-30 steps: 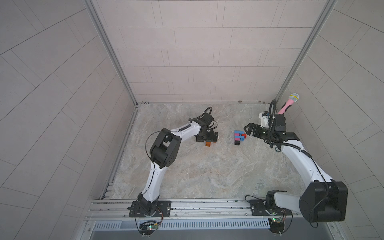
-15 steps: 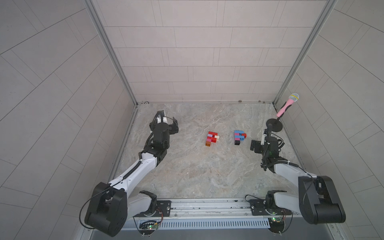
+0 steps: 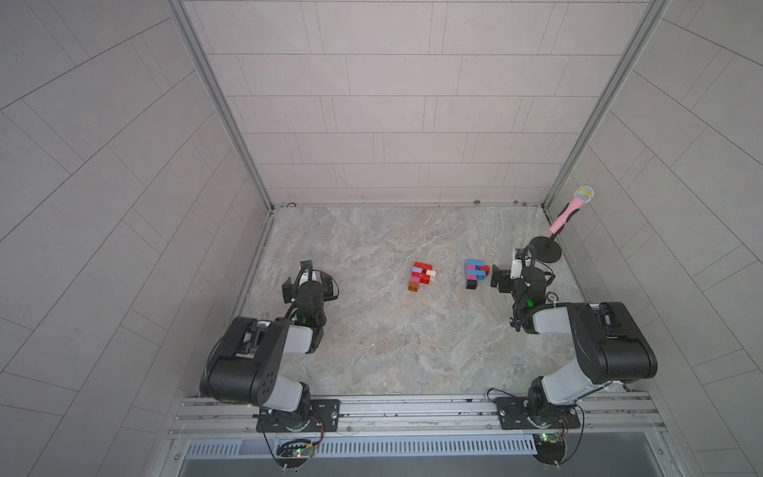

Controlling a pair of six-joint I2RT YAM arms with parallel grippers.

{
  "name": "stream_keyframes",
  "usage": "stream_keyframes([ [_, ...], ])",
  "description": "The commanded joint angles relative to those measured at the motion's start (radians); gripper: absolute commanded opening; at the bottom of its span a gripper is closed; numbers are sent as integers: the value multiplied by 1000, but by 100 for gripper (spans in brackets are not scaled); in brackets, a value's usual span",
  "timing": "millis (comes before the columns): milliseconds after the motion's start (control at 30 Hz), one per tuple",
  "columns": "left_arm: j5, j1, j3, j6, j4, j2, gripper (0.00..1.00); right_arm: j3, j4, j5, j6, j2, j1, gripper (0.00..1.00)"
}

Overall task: Assemble the letter p with lego
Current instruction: Reset both arms

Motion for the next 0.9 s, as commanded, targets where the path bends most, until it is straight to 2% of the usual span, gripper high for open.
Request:
stream_keyframes([
  [0, 92, 20, 19, -10, 51, -4, 100, -1, -41, -21, -13, -13, 1, 99],
  [67, 193, 70, 142, -39, -235, -36, 100, 1, -38, -22, -15, -15, 2, 99],
  [100, 244, 92, 187, -41, -289, -13, 100, -7, -22, -22, -14, -10, 2, 100],
  [200, 273, 108, 124, -50, -104, 18, 100, 0, -43, -1, -13, -18, 6, 100],
  [300, 268, 107, 145, -51, -188, -6, 100, 0, -51, 2, -12, -21, 6, 100],
  [400, 276, 105, 126, -39, -117, 12, 100, 0, -52, 3, -12, -21, 6, 100],
  [867, 297, 108, 138, -38, -141, 14, 100, -2, -44, 2, -12, -20, 6, 100],
])
